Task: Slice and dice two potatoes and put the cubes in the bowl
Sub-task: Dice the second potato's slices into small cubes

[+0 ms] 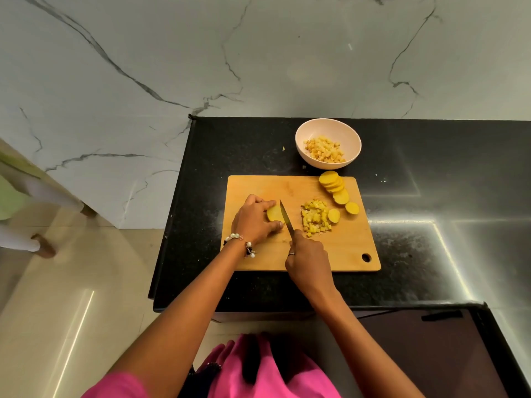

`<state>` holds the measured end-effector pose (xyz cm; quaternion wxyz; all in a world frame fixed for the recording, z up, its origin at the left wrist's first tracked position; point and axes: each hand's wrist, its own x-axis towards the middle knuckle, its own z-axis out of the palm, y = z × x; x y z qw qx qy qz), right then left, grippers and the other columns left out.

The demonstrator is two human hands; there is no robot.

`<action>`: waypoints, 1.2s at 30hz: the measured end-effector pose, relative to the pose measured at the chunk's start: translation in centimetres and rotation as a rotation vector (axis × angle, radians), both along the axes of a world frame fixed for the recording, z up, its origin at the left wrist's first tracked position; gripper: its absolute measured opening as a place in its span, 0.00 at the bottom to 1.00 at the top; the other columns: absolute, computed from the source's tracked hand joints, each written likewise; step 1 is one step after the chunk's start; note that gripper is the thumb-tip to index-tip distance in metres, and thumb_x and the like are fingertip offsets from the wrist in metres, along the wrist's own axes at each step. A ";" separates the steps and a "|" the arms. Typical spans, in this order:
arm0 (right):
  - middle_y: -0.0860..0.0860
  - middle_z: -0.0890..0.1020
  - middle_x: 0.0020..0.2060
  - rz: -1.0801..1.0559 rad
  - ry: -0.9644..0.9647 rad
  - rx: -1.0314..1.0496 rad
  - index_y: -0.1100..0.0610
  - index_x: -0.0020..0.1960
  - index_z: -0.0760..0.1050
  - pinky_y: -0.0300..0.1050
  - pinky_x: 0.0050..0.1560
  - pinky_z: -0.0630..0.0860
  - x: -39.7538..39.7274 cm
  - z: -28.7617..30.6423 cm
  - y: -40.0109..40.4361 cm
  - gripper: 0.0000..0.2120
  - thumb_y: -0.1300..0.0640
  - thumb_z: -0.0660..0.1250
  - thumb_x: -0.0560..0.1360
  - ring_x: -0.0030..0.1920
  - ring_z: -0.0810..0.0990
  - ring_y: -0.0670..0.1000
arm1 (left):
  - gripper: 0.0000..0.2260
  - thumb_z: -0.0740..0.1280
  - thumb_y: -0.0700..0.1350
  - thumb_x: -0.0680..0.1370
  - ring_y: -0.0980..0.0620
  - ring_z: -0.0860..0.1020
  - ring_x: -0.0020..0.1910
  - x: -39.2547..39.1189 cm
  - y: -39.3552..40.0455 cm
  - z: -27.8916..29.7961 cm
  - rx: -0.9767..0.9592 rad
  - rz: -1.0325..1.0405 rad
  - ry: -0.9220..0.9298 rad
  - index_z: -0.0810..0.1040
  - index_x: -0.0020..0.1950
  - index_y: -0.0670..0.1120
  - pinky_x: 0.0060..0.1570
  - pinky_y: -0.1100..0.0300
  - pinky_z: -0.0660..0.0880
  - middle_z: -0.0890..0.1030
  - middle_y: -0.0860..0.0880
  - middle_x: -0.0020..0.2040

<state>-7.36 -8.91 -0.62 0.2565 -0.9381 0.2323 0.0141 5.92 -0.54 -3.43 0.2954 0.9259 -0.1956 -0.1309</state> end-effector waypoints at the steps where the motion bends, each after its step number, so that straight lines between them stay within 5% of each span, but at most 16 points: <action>1: 0.60 0.80 0.48 0.006 0.010 -0.024 0.60 0.69 0.66 0.46 0.37 0.66 0.0 -0.2 0.1 0.20 0.61 0.54 0.77 0.47 0.78 0.62 | 0.29 0.74 0.56 0.69 0.53 0.72 0.57 0.0 0.0 0.0 0.002 0.000 0.004 0.72 0.68 0.54 0.52 0.57 0.73 0.70 0.53 0.60; 13: 0.61 0.76 0.54 0.077 0.086 -0.224 0.64 0.74 0.53 0.47 0.39 0.65 0.8 -0.4 1.5 0.24 0.65 0.50 0.79 0.50 0.78 0.62 | 0.29 0.74 0.56 0.68 0.54 0.72 0.56 0.1 -0.1 -0.2 -0.007 -0.003 0.009 0.73 0.67 0.55 0.51 0.57 0.73 0.70 0.54 0.58; 19: 0.61 0.75 0.56 0.111 0.130 -0.274 0.66 0.76 0.48 0.51 0.44 0.73 -0.5 -0.9 2.2 0.26 0.66 0.49 0.79 0.50 0.79 0.61 | 0.28 0.75 0.56 0.67 0.55 0.73 0.54 0.0 -0.1 -0.2 -0.035 0.024 -0.004 0.74 0.66 0.55 0.48 0.57 0.74 0.71 0.55 0.57; 36: 0.62 0.76 0.54 0.095 0.125 -0.189 0.62 0.76 0.51 0.48 0.41 0.66 0.7 0.3 1.3 0.27 0.64 0.52 0.78 0.51 0.77 0.62 | 0.27 0.75 0.54 0.69 0.55 0.72 0.54 0.0 0.1 -0.3 -0.048 0.009 0.008 0.74 0.66 0.55 0.50 0.56 0.74 0.71 0.55 0.58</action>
